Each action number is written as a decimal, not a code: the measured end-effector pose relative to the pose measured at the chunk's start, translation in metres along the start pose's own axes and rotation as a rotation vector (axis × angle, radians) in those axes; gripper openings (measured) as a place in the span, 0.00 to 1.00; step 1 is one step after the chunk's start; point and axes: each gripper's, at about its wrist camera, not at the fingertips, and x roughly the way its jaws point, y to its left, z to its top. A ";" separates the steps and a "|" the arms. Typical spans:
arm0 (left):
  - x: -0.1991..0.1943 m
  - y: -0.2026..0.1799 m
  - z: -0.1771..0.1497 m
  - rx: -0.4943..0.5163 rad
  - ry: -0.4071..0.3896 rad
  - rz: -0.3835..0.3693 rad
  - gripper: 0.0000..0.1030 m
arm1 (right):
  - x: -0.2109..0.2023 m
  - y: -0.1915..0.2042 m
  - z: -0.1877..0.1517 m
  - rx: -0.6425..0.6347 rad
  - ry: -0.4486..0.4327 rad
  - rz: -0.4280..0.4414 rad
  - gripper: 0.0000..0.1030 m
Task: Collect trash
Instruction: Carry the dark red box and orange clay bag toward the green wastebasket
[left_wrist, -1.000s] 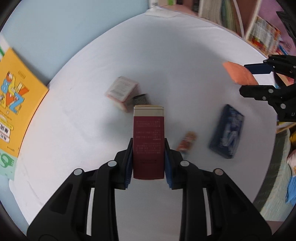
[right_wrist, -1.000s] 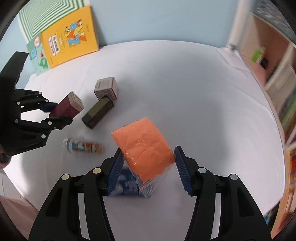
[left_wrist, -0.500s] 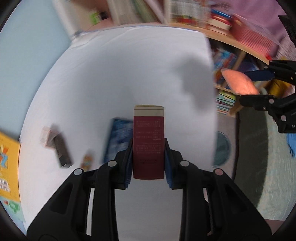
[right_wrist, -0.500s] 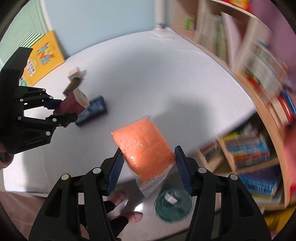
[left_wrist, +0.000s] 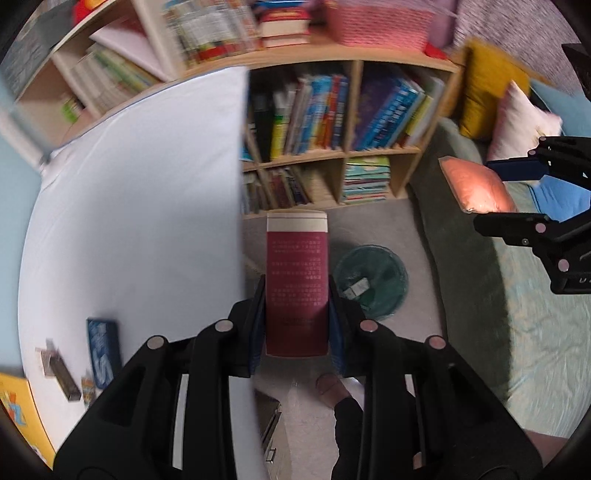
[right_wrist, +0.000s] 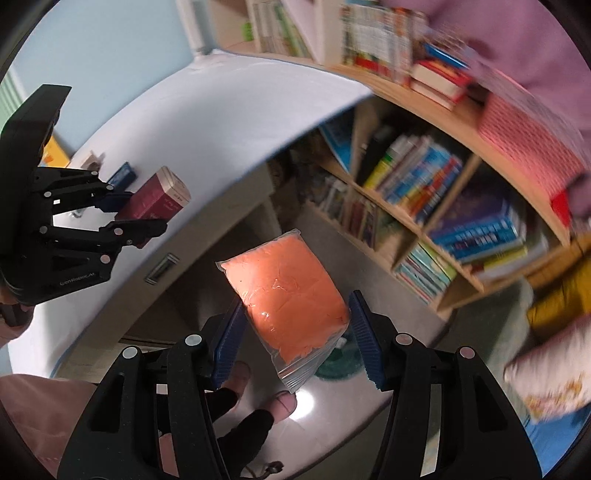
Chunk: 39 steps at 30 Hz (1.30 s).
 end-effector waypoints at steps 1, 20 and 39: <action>0.002 -0.008 0.003 0.016 0.004 -0.005 0.25 | -0.001 -0.003 -0.004 0.013 0.001 -0.002 0.55; 0.042 -0.092 0.031 0.215 0.086 -0.059 0.25 | 0.013 -0.055 -0.054 0.194 0.035 0.010 0.55; 0.080 -0.120 0.048 0.269 0.158 -0.093 0.25 | 0.035 -0.080 -0.065 0.252 0.086 0.039 0.55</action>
